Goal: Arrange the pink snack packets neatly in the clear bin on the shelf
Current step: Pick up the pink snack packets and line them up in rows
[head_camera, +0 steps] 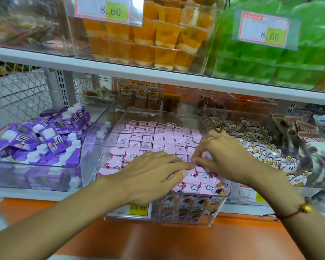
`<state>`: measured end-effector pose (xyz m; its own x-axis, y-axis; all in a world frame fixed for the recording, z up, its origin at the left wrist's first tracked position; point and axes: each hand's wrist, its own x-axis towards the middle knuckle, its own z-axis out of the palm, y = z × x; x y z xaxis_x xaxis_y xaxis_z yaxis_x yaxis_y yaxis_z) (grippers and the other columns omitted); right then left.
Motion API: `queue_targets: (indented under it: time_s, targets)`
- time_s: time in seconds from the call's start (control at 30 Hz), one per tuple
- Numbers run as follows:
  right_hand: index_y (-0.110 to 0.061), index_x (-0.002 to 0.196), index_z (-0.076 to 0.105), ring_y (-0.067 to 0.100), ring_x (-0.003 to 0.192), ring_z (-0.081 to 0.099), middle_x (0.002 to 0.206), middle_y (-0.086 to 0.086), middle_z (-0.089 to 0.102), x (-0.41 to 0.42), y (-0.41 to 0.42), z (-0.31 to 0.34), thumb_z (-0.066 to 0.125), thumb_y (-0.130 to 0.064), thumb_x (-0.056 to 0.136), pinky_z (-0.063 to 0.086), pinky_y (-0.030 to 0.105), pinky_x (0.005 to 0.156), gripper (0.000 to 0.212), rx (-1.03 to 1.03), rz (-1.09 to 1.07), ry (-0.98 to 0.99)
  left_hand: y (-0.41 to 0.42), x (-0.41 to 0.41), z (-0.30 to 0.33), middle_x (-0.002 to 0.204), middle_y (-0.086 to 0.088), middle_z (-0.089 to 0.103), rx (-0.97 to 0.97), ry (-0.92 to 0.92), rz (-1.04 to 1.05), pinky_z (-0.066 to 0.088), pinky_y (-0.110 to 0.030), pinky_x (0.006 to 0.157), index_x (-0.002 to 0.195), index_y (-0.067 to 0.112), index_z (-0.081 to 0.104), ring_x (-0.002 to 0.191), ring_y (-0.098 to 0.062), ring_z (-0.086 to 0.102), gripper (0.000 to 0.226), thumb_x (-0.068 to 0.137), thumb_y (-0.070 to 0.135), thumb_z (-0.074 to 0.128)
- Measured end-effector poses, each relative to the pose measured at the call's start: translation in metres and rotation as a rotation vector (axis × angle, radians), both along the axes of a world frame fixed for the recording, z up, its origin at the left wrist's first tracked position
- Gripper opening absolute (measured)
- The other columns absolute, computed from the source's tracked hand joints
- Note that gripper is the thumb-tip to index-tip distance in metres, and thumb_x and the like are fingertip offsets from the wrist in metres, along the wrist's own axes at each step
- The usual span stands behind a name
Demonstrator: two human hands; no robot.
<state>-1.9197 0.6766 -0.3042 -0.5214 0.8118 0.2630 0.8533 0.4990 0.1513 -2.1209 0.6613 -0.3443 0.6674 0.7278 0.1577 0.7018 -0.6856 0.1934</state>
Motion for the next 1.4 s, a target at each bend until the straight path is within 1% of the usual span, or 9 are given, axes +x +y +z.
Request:
queue_targets:
  time_s: [0.37, 0.6, 0.7, 0.83, 0.93, 1.0, 1.17, 1.23, 1.4]
  targets:
    - [-0.013, 0.093, 0.055, 0.022, 0.066, 0.050, 0.077, 0.001, 0.057, -0.002, -0.007, -0.002, 0.045, -0.025, 0.098, 0.028, 0.029, 0.060, 0.017, 0.261, 0.069, 0.251, -0.001, 0.002, 0.002, 0.138, 0.018, 0.039, 0.037, 0.058, -0.001, 0.027, -0.027, 0.100, 0.140, 0.045, 0.032, 0.123, -0.007, 0.033, 0.046, 0.099, 0.049, 0.013]
    - [-0.009, 0.097, 0.052, 0.011, 0.063, 0.040, 0.076, -0.002, 0.050, 0.004, -0.006, 0.015, 0.041, -0.017, 0.099, 0.029, 0.027, 0.060, 0.014, 0.575, -0.078, 0.933, -0.006, 0.000, 0.003, 0.133, 0.019, 0.048, -0.004, -0.087, 0.008, 0.035, -0.025, 0.093, 0.137, 0.044, 0.039, 0.116, -0.001, 0.043, 0.041, 0.099, 0.048, 0.022]
    - [-0.015, 0.094, 0.049, 0.013, 0.059, 0.049, 0.070, -0.003, 0.052, 0.004, -0.003, 0.013, 0.040, -0.021, 0.100, 0.041, 0.033, 0.059, 0.013, 0.434, -0.181, 1.146, -0.006, -0.002, 0.006, 0.122, 0.015, 0.054, -0.062, -0.470, 0.186, 0.049, -0.027, 0.074, 0.126, 0.043, 0.036, 0.086, 0.003, 0.056, 0.039, 0.090, 0.052, 0.049]
    - [-0.011, 0.092, 0.053, 0.002, 0.051, 0.059, 0.077, 0.003, 0.064, -0.006, -0.002, 0.006, 0.039, -0.017, 0.100, 0.053, 0.027, 0.056, 0.017, 0.111, -0.219, 1.297, -0.008, -0.002, 0.015, 0.130, 0.025, 0.041, 0.078, -0.721, 0.128, 0.048, -0.015, 0.078, 0.128, 0.052, 0.026, 0.110, 0.009, 0.048, 0.071, 0.078, 0.033, 0.074]
    - [-0.011, 0.091, 0.054, 0.009, 0.051, 0.060, 0.075, 0.007, 0.064, -0.014, -0.004, 0.003, 0.040, -0.016, 0.100, 0.055, 0.034, 0.059, 0.018, -0.059, -0.207, 1.348, -0.011, -0.004, 0.020, 0.119, 0.023, 0.054, 0.182, -0.741, 0.046, 0.046, -0.013, 0.079, 0.119, 0.042, 0.052, 0.103, 0.001, 0.054, 0.045, 0.083, 0.023, 0.071]
    - [-0.010, 0.088, 0.055, 0.010, 0.052, 0.058, 0.075, 0.009, 0.061, -0.016, -0.004, 0.005, 0.041, -0.020, 0.100, 0.053, 0.028, 0.055, 0.021, -0.139, -0.196, 1.399, -0.010, -0.005, 0.024, 0.108, 0.016, 0.065, 0.054, -0.900, 0.077, 0.050, -0.013, 0.076, 0.108, 0.036, 0.062, 0.094, 0.000, 0.061, 0.030, 0.083, 0.022, 0.070]
    - [-0.017, 0.093, 0.056, 0.000, 0.064, 0.048, 0.075, -0.009, 0.056, -0.016, -0.011, 0.013, 0.046, -0.035, 0.097, 0.040, 0.015, 0.061, 0.021, 0.072, -0.115, 1.269, -0.002, -0.008, 0.032, 0.069, 0.008, 0.072, -0.455, -1.305, 0.304, 0.050, -0.012, 0.050, 0.095, 0.019, 0.070, 0.068, -0.003, 0.070, 0.014, 0.087, 0.029, 0.064]
    - [-0.023, 0.105, 0.056, -0.001, 0.086, 0.052, 0.095, -0.011, 0.058, -0.017, -0.017, 0.016, 0.056, -0.029, 0.093, 0.040, 0.010, 0.075, 0.013, 0.078, 0.007, 1.116, -0.002, -0.007, 0.032, 0.058, 0.006, 0.064, -0.495, -1.321, 0.342, 0.052, -0.016, 0.049, 0.081, 0.006, 0.068, 0.066, -0.006, 0.071, 0.026, 0.088, 0.031, 0.063]
    - [-0.032, 0.134, 0.046, 0.007, 0.124, 0.027, 0.131, -0.012, 0.042, -0.027, -0.028, 0.013, 0.062, -0.043, 0.084, 0.023, 0.026, 0.100, 0.054, 0.023, 0.146, 0.469, -0.002, -0.005, 0.028, 0.067, -0.011, 0.067, -0.426, -1.239, 0.363, 0.055, -0.028, 0.050, 0.091, -0.006, 0.067, 0.057, -0.014, 0.070, 0.045, 0.083, 0.039, 0.067]
